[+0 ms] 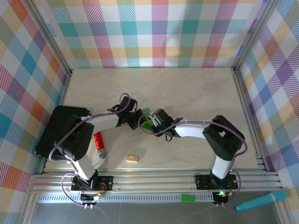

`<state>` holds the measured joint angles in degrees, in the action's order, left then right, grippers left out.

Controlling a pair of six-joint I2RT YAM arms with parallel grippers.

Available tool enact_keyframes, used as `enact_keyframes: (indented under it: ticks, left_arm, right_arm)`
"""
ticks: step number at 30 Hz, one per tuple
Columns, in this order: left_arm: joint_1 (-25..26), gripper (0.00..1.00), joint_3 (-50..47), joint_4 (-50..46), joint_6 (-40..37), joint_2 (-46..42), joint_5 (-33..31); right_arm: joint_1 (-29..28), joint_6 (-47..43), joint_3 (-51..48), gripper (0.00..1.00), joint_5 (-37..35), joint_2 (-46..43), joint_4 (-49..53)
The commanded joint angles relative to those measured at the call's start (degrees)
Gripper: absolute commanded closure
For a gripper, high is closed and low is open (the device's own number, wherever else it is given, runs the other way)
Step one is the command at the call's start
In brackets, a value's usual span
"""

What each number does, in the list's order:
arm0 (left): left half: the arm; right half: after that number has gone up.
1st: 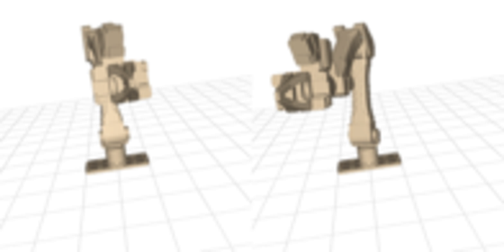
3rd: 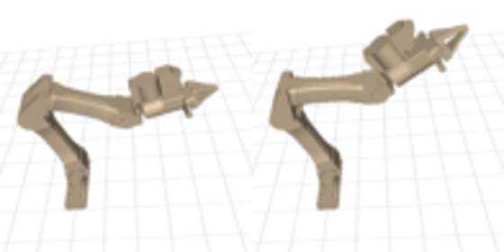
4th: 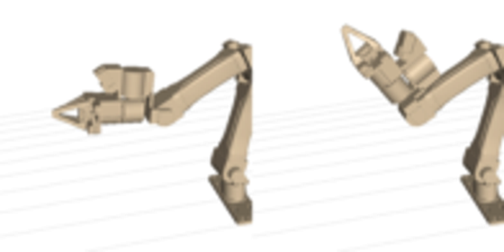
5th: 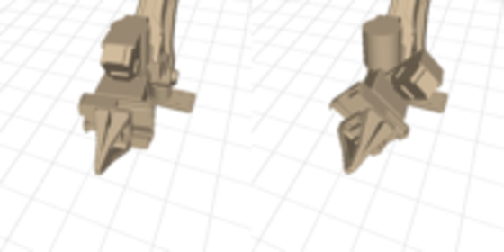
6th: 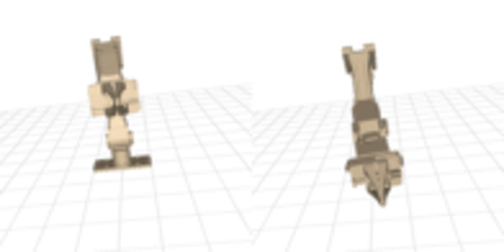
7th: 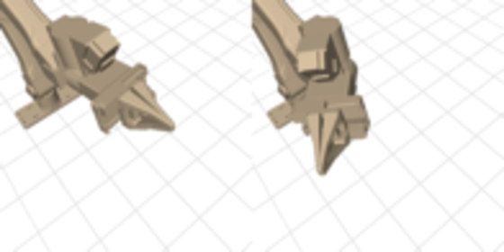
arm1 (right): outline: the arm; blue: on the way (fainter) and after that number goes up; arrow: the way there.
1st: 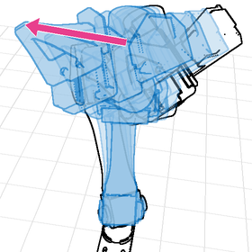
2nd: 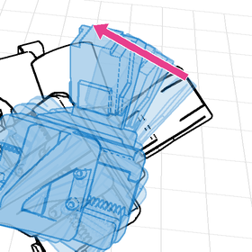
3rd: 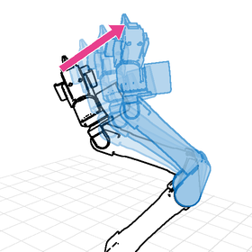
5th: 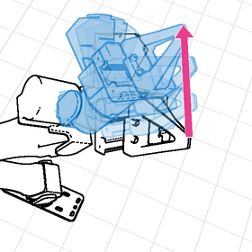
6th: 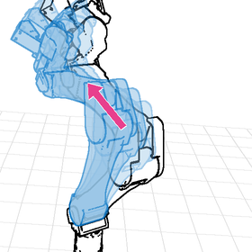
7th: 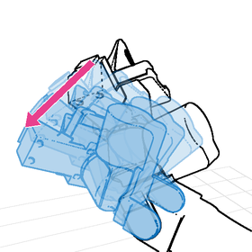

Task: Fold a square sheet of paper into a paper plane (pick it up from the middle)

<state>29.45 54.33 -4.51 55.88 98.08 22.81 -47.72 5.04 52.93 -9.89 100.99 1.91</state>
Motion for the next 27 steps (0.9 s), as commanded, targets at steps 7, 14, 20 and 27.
enact_keyframes:
  ticks: [7, 14, 20, 27]
  left_arm:
    - [0.25, 0.96, 1.31, -2.19, -0.33, -0.18, -0.55]
    - [-0.93, 0.77, 1.78, -3.89, -0.59, -2.14, -2.82]
    - [-3.80, 0.62, 1.21, -5.59, -0.68, -6.11, -6.52]
    - [-5.24, 0.57, -1.41, -6.08, -0.46, -8.85, -7.68]
  right_arm:
    - [-0.27, -1.40, -0.72, 0.72, 0.72, -1.36, -0.49]
    - [-0.27, -1.47, -1.06, 0.76, 2.95, -1.15, -0.34]
    - [-0.28, -1.09, -0.72, 0.74, 5.11, -0.17, -0.02]
    - [-0.27, -0.82, 0.07, 0.69, 4.88, 0.03, 0.46]
